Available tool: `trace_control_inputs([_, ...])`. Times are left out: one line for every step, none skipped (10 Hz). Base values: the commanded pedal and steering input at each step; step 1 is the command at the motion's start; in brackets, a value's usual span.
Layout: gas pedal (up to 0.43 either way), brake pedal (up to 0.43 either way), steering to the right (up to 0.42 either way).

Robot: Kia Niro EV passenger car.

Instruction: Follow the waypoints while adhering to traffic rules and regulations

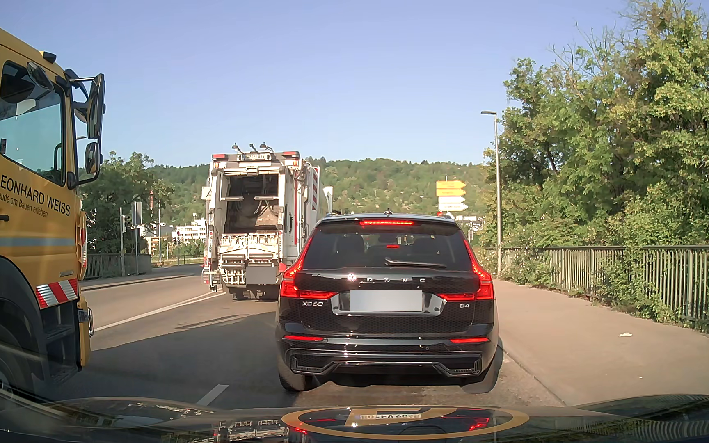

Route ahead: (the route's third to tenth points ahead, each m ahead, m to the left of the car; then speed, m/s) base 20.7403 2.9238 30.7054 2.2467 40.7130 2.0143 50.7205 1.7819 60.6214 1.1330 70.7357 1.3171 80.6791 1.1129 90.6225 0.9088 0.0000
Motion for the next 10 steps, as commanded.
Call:
trace_control_inputs([0.0,0.25,0.001])
trace_control_inputs([0.0,0.25,0.001])
trace_control_inputs([0.0,0.25,0.001])
trace_control_inputs([0.0,0.25,0.001])
trace_control_inputs([0.0,0.25,0.001])
trace_control_inputs([0.0,0.25,0.001])
trace_control_inputs([0.0,0.25,0.001])
trace_control_inputs([0.0,0.25,0.001])
trace_control_inputs([0.0,0.25,0.001])
trace_control_inputs([0.0,0.25,0.001])
